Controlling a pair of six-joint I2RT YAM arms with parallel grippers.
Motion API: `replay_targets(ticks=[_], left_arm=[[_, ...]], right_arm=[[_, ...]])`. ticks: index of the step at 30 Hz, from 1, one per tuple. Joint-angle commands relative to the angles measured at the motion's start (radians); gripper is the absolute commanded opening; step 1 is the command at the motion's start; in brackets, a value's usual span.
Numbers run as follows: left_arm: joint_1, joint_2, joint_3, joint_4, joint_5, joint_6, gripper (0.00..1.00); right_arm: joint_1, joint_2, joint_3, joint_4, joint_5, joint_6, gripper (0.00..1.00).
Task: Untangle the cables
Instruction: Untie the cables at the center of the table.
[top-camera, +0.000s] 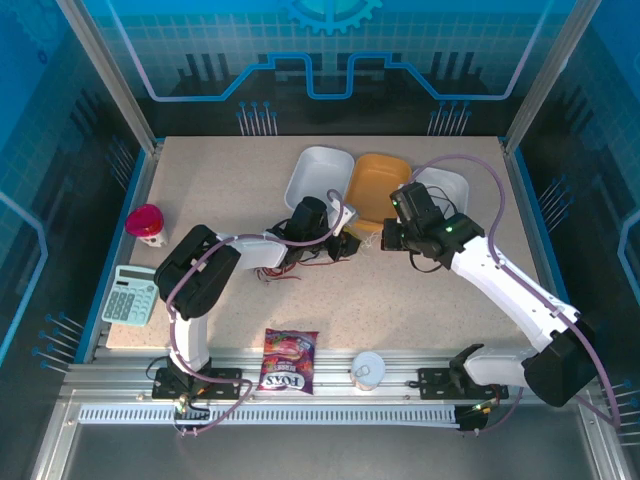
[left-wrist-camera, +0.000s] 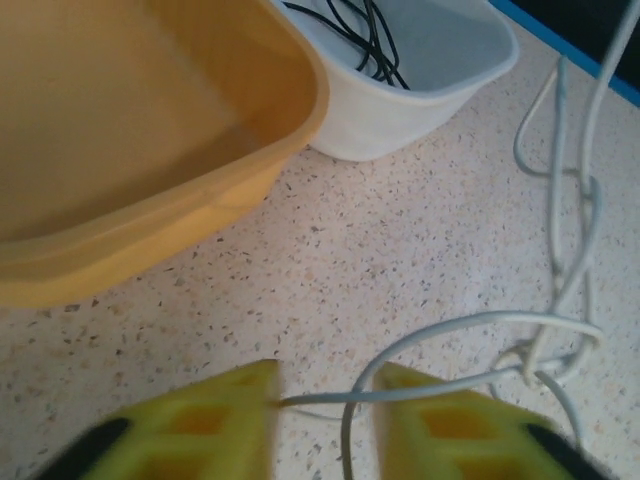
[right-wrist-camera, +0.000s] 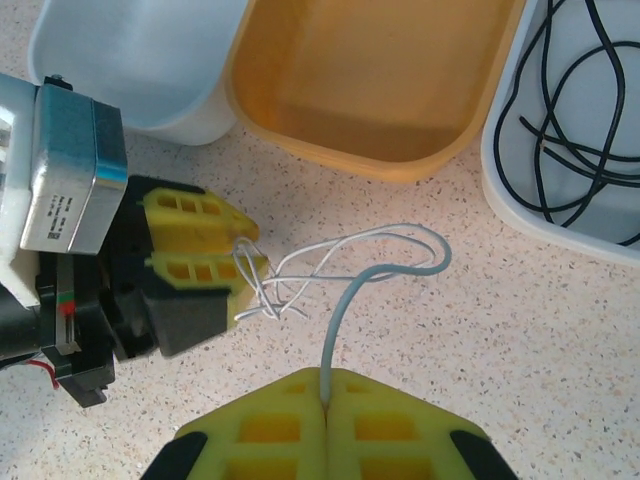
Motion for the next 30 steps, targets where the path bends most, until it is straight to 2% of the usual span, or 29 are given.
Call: replay_targets(ticks=[1, 3, 7, 13, 18, 24, 30], left_arm=[[-0.011, 0.019, 0.033, 0.073, -0.010, -0.025, 0.07], [-0.011, 0.010, 0.026, 0.054, -0.061, -0.041, 0.00], [-0.002, -0.040, -0.019, 0.025, -0.180, -0.077, 0.00], [0.051, -0.120, -0.120, 0.029, -0.227, -0.150, 0.00], [0.073, -0.186, -0.188, 0.001, -0.272, -0.131, 0.00], [0.073, -0.229, -0.220, -0.033, -0.308, -0.095, 0.00], [0.074, -0.250, -0.233, -0.058, -0.338, -0.075, 0.00]], right_arm=[[0.001, -0.022, 0.038, -0.087, 0.033, 0.033, 0.00], [-0.014, -0.026, 0.041, -0.135, 0.072, 0.048, 0.00], [-0.086, -0.054, 0.013, -0.211, 0.106, 0.081, 0.00], [-0.215, -0.140, -0.072, -0.245, 0.101, 0.097, 0.00], [-0.295, -0.213, -0.090, -0.278, 0.123, 0.081, 0.00], [-0.327, -0.252, -0.079, -0.291, 0.107, 0.056, 0.00], [-0.332, -0.265, -0.052, -0.325, 0.146, 0.054, 0.00]])
